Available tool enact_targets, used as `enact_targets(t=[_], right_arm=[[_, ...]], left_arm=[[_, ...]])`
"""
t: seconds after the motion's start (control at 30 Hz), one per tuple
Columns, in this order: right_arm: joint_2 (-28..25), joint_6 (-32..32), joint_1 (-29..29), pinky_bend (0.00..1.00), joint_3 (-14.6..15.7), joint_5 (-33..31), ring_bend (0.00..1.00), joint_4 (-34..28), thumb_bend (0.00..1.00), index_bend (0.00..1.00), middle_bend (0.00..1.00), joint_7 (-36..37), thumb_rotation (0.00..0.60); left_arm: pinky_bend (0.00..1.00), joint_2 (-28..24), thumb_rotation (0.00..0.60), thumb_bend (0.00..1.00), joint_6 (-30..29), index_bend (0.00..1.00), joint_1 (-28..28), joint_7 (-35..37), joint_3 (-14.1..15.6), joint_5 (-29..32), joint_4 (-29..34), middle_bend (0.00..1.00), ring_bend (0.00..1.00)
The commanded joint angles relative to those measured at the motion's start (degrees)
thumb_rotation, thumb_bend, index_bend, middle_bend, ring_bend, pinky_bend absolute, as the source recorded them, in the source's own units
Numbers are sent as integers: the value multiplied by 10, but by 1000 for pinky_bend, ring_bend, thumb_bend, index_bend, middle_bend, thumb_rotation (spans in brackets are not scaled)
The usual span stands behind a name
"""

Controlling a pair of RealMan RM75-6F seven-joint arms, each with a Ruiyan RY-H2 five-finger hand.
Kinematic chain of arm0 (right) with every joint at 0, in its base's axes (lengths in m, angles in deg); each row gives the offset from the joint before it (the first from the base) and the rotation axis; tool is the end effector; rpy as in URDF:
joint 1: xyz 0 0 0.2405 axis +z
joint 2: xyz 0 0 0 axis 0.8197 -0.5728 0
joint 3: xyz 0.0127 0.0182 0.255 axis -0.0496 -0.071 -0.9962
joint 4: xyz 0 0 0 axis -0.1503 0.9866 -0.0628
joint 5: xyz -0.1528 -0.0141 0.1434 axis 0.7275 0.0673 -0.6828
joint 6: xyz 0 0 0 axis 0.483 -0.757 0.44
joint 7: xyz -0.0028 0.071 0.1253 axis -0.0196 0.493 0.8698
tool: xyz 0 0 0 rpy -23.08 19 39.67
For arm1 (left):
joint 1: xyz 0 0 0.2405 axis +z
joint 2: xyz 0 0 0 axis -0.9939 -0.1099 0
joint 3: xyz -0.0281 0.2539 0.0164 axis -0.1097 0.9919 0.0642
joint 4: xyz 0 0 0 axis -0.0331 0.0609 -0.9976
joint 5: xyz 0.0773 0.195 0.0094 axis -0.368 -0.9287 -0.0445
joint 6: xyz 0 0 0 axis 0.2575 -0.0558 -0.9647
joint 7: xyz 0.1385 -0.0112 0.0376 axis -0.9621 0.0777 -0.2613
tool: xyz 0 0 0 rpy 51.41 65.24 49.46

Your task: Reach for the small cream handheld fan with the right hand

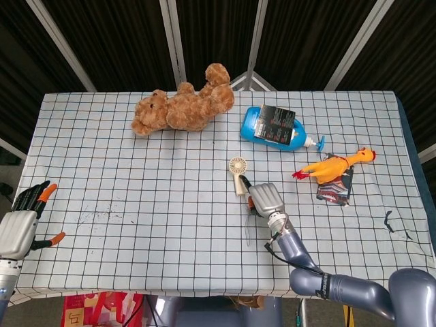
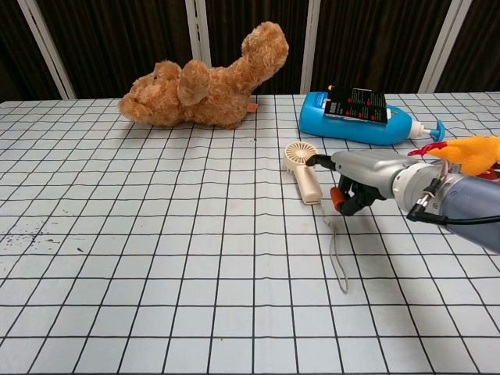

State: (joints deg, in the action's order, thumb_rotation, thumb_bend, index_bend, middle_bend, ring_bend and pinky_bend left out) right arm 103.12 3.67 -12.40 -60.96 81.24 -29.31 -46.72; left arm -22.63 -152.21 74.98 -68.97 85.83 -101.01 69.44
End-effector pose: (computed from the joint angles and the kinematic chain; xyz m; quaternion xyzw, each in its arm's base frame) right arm -0.1489 -0.3447 -0.0630 0.7273 -0.4389 0.3047 0.4307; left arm -0.2933 0.1980 0.1418 -0.6030 -0.4291 -0.3875 0.5497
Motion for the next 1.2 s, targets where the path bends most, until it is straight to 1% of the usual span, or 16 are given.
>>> enact_targets(t=[0.03,0.6,0.97,1.1,1.2], right_arm=[[2,-1,3,846,1,-4,932,4,763,0,838,1,600],[11,-3,16,846,15,-27,932,12,779,0,838,2,600],[27,0,17,846,40,-37,932,27,790,0,838,-5,600],[32,-1,17,846,41,-41,932,33,791,0,838,-4,600],[32,-9,18,846,36,-38,932,31,791,0,838,1,600]], left_arm=[[0,0,600,105,0,0,0,0,0,1,1,0,0],[0,-1,600,105,2,0,-1,3,-1,4,2,0,0],[0,-1,600,105,0,0,-1,7,-1,4,2,0,0],[0,-1,600,105,1,0,-1,8,-1,4,2,0,0],[0,-1,600,105,1,0,-1,8,-1,4,2,0,0]])
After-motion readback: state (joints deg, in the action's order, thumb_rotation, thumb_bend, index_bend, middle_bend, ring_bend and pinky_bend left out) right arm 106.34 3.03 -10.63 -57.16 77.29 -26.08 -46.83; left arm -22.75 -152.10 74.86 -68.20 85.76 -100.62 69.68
